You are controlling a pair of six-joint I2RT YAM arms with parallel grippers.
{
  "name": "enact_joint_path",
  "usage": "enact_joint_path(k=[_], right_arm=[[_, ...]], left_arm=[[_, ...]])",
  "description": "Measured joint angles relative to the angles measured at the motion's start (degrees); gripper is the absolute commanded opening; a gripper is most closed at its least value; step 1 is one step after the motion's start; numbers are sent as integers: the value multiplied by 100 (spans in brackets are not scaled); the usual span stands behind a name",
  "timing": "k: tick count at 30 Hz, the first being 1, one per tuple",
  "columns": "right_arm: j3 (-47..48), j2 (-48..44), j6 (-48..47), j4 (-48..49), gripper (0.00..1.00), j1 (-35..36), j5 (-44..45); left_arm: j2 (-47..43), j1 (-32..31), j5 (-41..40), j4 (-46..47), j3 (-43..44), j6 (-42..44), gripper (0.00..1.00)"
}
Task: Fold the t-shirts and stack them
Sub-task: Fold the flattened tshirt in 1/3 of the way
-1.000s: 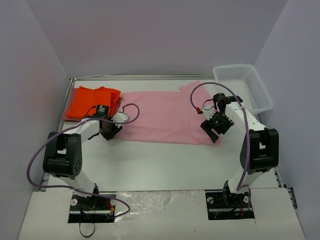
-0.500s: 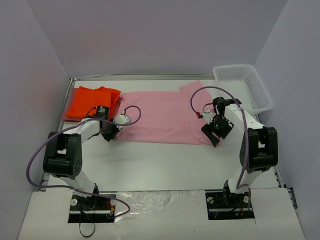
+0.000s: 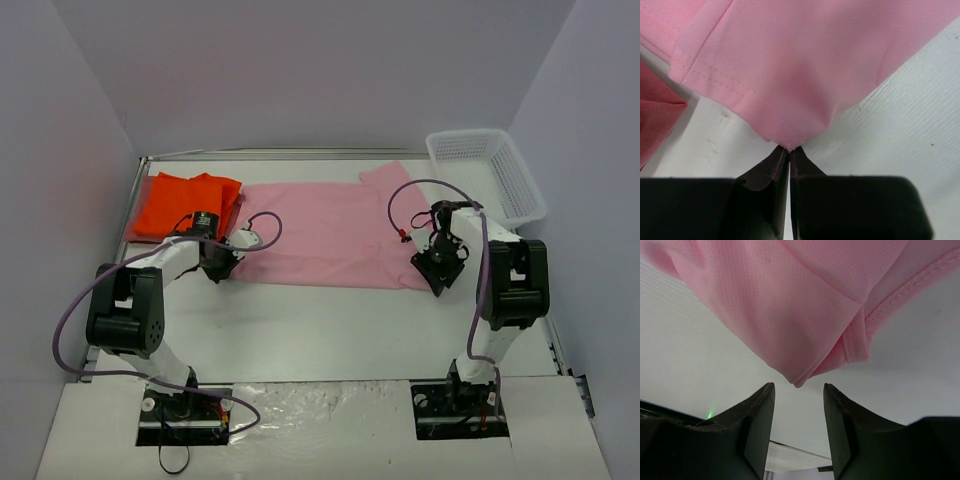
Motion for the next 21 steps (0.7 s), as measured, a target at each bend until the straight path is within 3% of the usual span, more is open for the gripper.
enact_joint_path(k=[7,10,13,15,21], right_arm=[[2,190,-2,57,39,-4,-59],[2,289,-2,85,34,-4,-107],[2,330,-9,131,12,-4,-144],[2,341,-11,151,4,-4,-149],[31,339,-4,166,0,-63,-131]], left_arm=[[0,0,0,-11,0,0,2],[0,0,0,-13,0,0,3],[0,0,0,-13,0,0,2],[0,0,0,-13,0,0,3],[0,0,0,-24,0,17,2]])
